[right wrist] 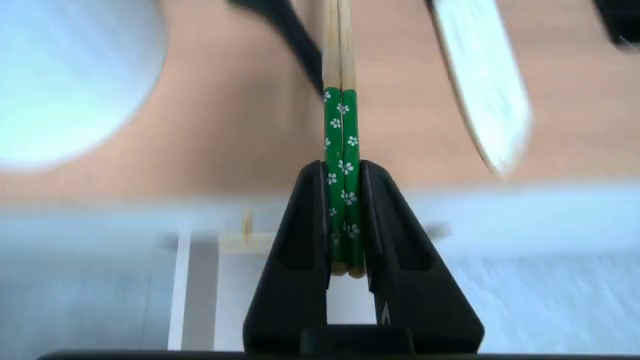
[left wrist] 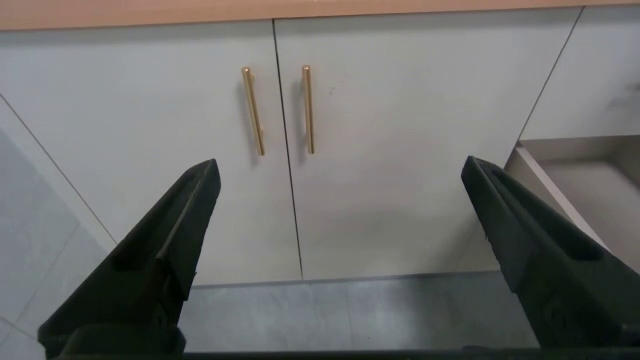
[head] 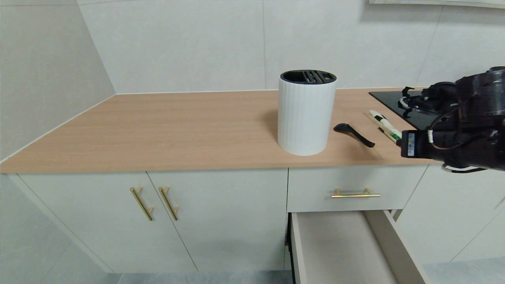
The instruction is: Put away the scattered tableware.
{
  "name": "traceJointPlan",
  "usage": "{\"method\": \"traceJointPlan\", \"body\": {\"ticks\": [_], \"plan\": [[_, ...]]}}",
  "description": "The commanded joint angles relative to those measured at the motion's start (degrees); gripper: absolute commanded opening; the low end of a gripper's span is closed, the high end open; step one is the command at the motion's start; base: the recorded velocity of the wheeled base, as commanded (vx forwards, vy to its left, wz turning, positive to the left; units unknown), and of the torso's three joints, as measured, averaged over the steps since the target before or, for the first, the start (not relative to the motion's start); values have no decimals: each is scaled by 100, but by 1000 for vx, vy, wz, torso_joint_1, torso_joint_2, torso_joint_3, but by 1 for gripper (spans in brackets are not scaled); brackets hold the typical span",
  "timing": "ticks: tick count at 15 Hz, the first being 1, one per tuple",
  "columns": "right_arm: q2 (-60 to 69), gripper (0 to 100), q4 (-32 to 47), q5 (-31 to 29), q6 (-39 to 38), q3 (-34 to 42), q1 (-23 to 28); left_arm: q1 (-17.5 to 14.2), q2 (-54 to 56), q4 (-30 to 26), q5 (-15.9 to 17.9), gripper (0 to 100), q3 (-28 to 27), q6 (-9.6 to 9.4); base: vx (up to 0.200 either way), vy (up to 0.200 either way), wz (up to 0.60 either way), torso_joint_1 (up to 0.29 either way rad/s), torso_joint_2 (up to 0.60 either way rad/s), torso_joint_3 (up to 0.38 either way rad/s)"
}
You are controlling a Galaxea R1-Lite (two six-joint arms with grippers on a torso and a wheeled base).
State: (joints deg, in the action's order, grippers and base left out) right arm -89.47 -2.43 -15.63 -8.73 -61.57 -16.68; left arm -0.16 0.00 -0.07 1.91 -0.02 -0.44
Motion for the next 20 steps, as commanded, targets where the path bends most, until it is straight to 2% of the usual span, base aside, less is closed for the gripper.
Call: {"method": "traceJointPlan", "body": {"ticks": [1, 3, 5, 7, 10, 13, 20], "plan": [[1344, 0, 814, 253, -199, 198, -204, -2, 0, -1, 2, 100, 2, 0, 0, 0, 0, 0, 0, 0], [2074, 0, 1376, 1369, -138, 348, -240, 7, 0, 7, 2, 100, 2, 9, 0, 0, 0, 0, 0, 0], [2425, 0, 1605, 2336, -94, 462, -222, -2, 0, -1, 2, 100, 2, 0, 0, 0, 0, 0, 0, 0], [2487, 0, 1622, 2363, -24, 576, -222, -2, 0, -1, 2, 100, 2, 0, 0, 0, 0, 0, 0, 0], [2522, 0, 1596, 2433, 486, 884, -275, -2, 0, -1, 2, 100, 2, 9, 0, 0, 0, 0, 0, 0], [2460, 0, 1579, 2433, 512, 1051, -503, -2, 0, -1, 2, 100, -6, 0, 0, 0, 0, 0, 0, 0], [2214, 0, 1570, 2556, 583, 1218, -626, -2, 0, -1, 2, 100, 2, 0, 0, 0, 0, 0, 0, 0]]}}
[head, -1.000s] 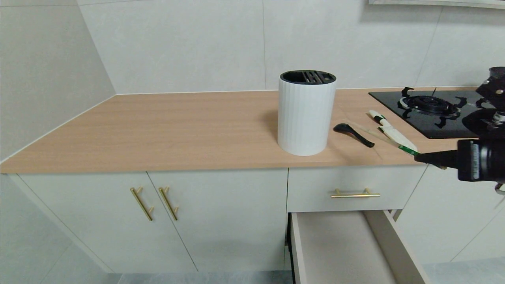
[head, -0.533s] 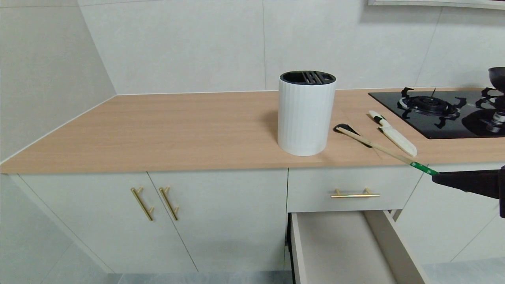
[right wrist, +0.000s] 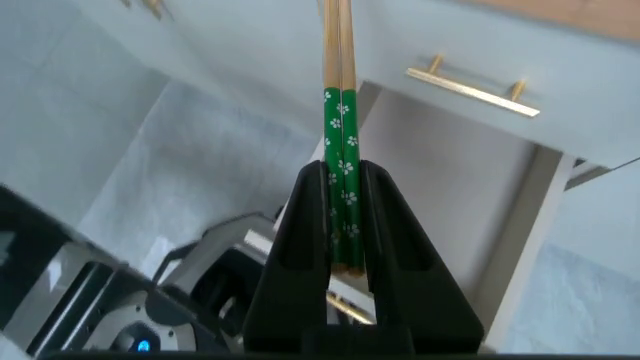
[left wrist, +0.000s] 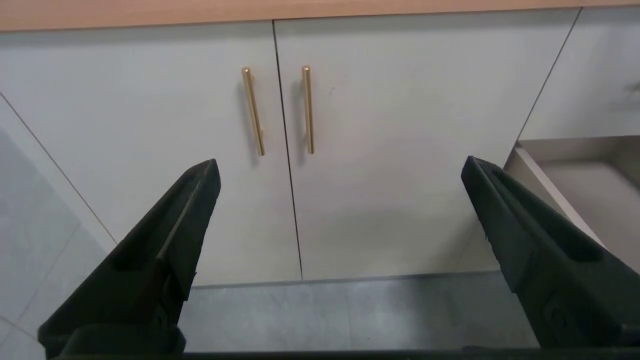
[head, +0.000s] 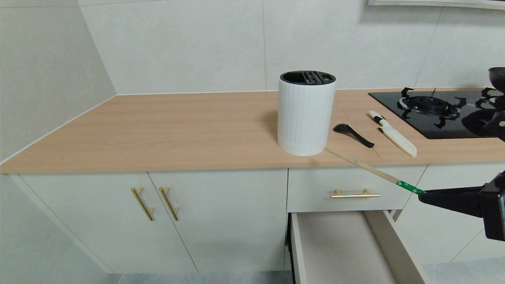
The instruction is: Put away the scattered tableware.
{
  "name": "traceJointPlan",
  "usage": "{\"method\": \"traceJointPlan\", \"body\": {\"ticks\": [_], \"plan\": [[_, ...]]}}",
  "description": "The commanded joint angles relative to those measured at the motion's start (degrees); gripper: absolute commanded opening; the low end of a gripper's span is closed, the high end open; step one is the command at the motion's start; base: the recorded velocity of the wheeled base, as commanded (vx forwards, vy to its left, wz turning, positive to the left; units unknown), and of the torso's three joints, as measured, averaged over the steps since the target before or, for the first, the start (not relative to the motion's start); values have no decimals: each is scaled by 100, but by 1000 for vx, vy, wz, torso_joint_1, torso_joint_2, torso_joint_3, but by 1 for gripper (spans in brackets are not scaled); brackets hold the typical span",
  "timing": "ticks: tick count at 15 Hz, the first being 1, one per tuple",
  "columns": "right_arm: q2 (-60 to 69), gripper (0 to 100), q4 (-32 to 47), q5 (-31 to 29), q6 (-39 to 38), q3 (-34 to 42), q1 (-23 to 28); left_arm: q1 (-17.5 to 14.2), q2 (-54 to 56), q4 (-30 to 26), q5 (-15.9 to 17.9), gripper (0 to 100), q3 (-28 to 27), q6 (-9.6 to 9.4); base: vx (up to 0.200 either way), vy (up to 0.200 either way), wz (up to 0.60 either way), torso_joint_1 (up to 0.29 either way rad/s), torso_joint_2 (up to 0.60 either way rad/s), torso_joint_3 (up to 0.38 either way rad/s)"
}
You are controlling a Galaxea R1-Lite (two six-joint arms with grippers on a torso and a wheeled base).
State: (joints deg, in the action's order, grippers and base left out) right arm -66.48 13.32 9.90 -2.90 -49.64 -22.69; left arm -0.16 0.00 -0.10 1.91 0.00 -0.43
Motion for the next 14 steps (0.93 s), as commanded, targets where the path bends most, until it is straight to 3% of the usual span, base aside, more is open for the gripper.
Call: {"method": "traceJointPlan", "body": {"ticks": [1, 5, 14], "plan": [[-129, 0, 4, 3, 0, 33, -34, -2, 0, 1, 2, 100, 0, -1, 0, 0, 0, 0, 0, 0], [-173, 0, 4, 3, 70, 86, -113, -2, 0, 1, 2, 100, 0, 8, 0, 0, 0, -51, 129, 74], [-595, 0, -5, 3, 62, 139, -148, -2, 0, 1, 2, 100, 0, 8, 0, 0, 0, -168, 453, 275]]}}
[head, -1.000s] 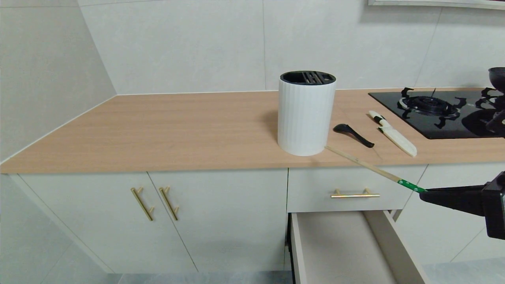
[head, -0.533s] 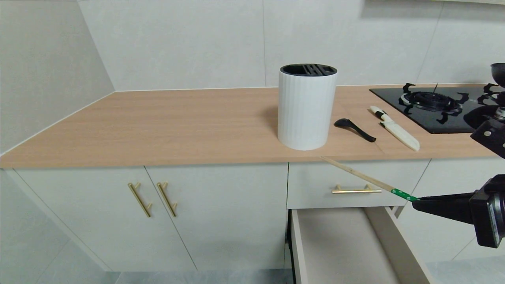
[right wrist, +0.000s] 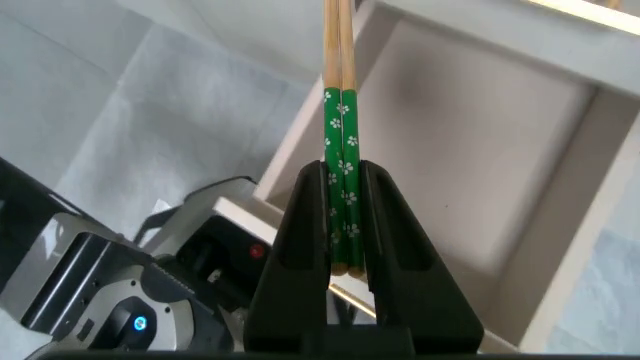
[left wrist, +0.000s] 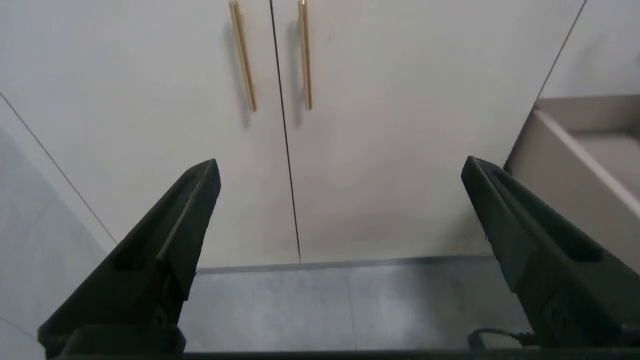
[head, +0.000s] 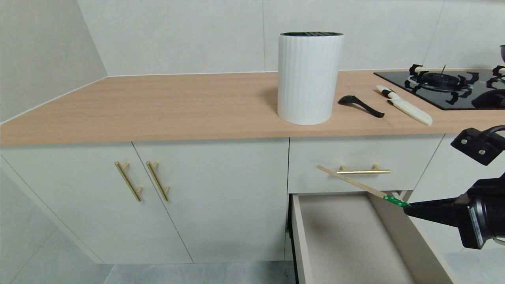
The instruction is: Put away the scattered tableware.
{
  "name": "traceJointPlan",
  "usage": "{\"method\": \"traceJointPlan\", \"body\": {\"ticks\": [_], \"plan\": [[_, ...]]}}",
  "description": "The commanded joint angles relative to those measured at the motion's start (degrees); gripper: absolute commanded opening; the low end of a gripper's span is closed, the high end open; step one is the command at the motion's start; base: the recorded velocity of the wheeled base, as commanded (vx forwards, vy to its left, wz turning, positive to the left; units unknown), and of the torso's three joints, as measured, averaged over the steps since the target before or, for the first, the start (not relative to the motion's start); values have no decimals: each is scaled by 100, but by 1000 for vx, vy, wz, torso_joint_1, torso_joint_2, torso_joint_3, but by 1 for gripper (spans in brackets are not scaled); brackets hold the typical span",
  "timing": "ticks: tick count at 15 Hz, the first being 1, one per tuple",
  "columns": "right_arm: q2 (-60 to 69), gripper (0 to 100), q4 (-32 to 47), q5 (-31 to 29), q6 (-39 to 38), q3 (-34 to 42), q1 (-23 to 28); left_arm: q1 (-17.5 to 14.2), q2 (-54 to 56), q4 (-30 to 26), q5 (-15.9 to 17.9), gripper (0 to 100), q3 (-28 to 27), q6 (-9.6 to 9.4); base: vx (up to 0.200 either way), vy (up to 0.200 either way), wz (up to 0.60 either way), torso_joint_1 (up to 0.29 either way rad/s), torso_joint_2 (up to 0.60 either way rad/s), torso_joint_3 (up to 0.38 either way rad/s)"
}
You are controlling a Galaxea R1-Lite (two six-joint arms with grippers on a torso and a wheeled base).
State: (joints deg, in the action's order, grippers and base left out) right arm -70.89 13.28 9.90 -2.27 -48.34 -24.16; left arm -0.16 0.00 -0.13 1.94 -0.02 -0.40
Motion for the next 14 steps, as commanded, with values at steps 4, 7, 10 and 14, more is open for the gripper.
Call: {"method": "traceJointPlan", "body": {"ticks": [4, 7, 10, 14], "plan": [[-391, 0, -80, -6, -11, 44, -1, -2, 0, 5, 0, 100, 2, -4, 0, 0, 0, -139, 458, 308], [-566, 0, -106, -6, -2, 79, -1, -2, 0, 13, 0, 100, -6, -4, 0, 0, 0, -82, 330, 237], [-672, 0, -106, -14, -2, 79, -1, -2, 0, 5, 0, 100, 2, -4, 0, 0, 0, -15, 60, 29], [-936, 0, -378, -49, -19, 87, 26, -2, 0, 5, 0, 100, 2, -4, 0, 0, 0, 0, 0, 0]]}}
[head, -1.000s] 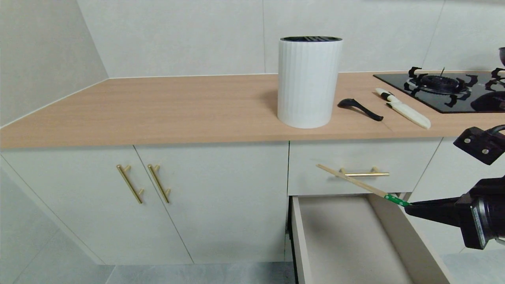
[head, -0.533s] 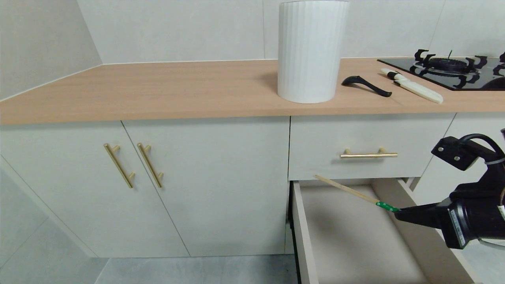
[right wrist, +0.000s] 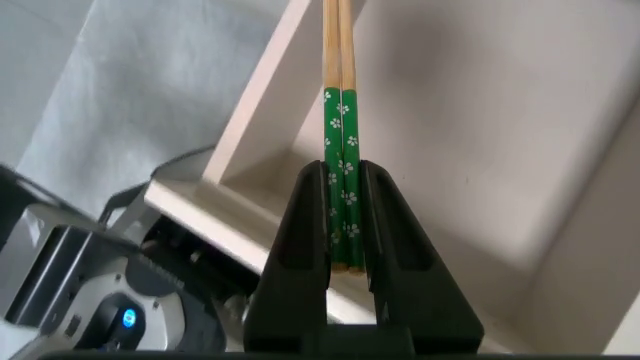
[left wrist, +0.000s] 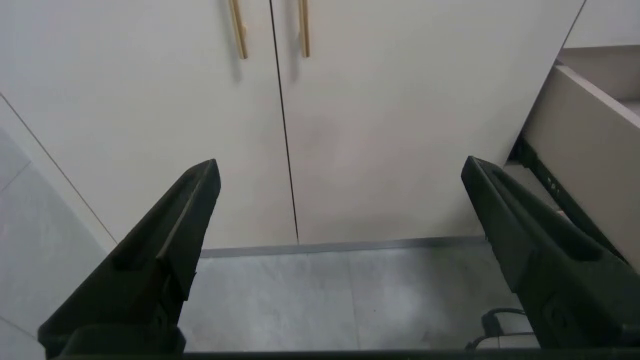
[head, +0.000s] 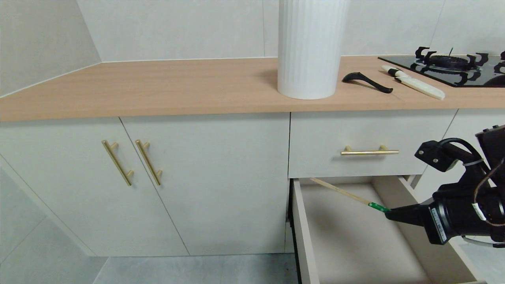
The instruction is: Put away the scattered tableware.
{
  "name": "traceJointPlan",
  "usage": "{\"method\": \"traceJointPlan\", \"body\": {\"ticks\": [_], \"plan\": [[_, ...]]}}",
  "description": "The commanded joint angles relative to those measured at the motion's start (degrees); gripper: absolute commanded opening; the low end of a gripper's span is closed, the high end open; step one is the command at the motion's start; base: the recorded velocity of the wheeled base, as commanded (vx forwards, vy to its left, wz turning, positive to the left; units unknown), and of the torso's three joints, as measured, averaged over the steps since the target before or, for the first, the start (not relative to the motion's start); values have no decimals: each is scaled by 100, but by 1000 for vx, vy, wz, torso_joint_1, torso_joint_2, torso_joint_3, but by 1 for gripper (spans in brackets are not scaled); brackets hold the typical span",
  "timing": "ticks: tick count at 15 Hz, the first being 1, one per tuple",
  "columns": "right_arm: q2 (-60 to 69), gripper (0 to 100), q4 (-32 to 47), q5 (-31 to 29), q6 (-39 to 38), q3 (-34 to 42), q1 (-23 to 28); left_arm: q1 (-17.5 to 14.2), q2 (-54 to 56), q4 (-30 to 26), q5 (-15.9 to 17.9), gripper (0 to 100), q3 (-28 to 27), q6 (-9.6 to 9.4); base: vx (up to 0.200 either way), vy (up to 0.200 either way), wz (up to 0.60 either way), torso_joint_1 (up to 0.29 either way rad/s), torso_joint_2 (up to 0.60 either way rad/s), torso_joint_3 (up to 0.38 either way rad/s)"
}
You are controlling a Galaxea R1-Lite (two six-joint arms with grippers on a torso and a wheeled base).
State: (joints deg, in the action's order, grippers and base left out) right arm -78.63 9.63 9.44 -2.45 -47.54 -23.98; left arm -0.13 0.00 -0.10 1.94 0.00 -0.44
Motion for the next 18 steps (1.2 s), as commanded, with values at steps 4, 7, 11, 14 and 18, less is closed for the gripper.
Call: {"method": "traceJointPlan", "body": {"ticks": [4, 7, 11, 14, 18], "plan": [[-1084, 0, -102, -662, -36, -71, 7, -4, 0, 10, 0, 100, 0, 0, 0, 0, 0, 0, 0, 0], [-1875, 0, -805, -768, -449, -150, -2, -4, 0, 1, 0, 100, 0, 9, 0, 0, 0, 0, 0, 0], [-3194, 0, -2273, -1488, -1363, -185, -37, -4, 0, 1, 0, 100, 0, 0, 0, 0, 0, 0, 0, 0], [-3818, 0, -2967, -1946, -1741, -282, -230, -4, 0, 1, 0, 100, 0, 9, 0, 0, 0, 0, 0, 0], [-4187, 0, -3028, -2112, -1900, -414, -274, -4, 0, 1, 0, 100, 0, 0, 0, 0, 0, 0, 0, 0]]}}
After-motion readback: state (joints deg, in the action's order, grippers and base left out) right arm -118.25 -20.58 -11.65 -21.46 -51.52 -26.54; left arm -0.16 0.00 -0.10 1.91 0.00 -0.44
